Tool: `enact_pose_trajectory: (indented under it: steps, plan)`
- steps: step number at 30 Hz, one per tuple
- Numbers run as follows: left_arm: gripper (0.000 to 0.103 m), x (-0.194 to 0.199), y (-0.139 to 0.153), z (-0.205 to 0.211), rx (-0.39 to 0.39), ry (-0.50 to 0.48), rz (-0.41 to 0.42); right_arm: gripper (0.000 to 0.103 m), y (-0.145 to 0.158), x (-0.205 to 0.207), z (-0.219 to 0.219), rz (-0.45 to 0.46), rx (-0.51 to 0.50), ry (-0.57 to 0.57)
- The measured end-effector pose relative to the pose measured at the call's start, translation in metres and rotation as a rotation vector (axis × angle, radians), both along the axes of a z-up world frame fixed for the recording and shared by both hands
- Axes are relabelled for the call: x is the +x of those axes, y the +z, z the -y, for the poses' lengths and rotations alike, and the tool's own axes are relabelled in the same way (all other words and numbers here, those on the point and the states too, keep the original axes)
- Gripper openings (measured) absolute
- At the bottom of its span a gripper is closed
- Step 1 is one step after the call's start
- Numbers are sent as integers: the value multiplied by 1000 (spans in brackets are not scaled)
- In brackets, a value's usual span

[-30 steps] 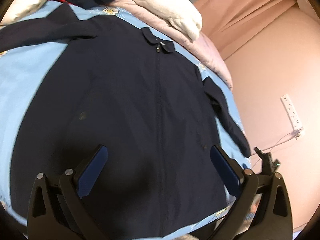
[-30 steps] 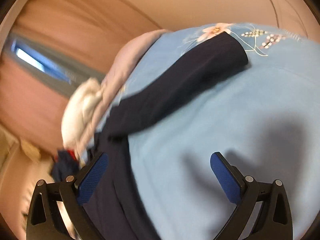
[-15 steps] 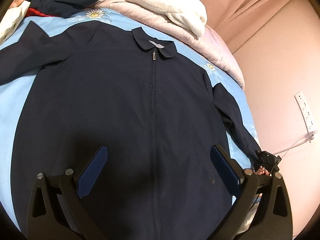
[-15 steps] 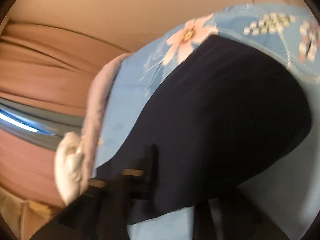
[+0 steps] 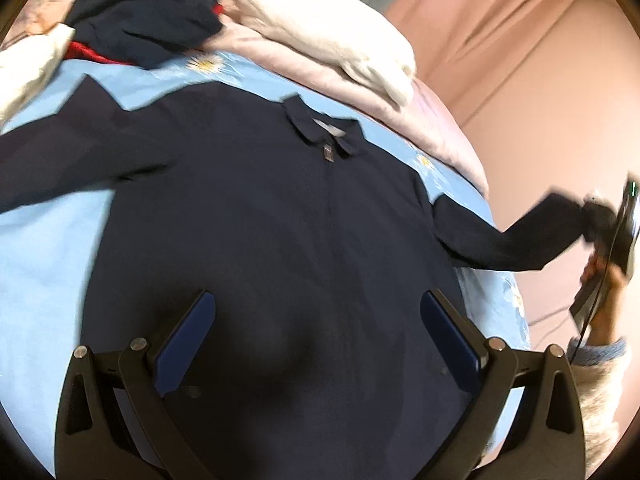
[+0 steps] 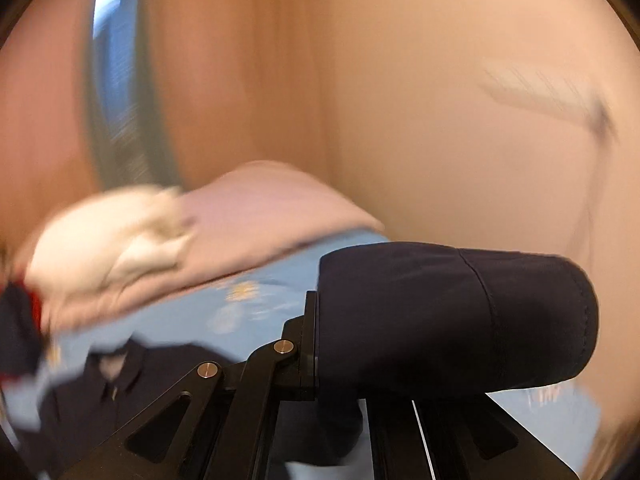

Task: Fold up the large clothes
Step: 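Grasp the navy jacket sleeve cuff with the right gripper and fold it across the body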

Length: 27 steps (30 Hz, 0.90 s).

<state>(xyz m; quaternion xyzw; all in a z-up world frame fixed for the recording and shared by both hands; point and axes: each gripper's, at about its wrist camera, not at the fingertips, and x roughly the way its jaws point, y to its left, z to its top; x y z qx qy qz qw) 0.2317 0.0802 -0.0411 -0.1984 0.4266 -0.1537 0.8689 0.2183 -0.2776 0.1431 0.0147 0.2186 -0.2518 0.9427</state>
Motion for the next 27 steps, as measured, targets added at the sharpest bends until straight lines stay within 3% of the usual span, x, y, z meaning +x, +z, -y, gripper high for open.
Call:
enact_pose_trajectory:
  steps: [4,8,10,11,12,13,16,19,20,23,24,27]
  plan:
    - [103,-2,2,-40,5,75,7,4,-23,51,-122,-137,-179,220]
    - [103,-4,0,-75,3,150,16,6,-96,80,-226,-325,-366,404]
    - [103,-4,-6,-91,12,180,-4,8,-141,90,-252,-437,-437,442]
    - [103,-5,-9,-96,12,186,-14,18,-168,92,-262,-517,-473,474]
    - [103,-3,-12,-99,14,191,-23,35,-191,94,-269,-583,-502,492]
    - [103,-2,-15,-104,18,197,-36,41,-208,89,-271,-623,-529,501]
    - [103,1,-19,-108,18,204,-40,42,-230,60,-275,-666,-571,604]
    - [103,9,-19,-103,-4,196,-40,48,-214,34,-264,-635,-468,724]
    - [103,12,-18,-100,-14,188,-39,56,-206,28,-256,-611,-404,763]
    - [103,25,-11,-85,-52,138,-14,59,-176,11,-213,-535,-175,832]
    - [103,30,-10,-81,-67,123,-11,59,-160,1,-178,-481,-38,837]
    - [103,53,-4,-64,-114,70,-4,64,-142,-14,-88,-364,242,746]
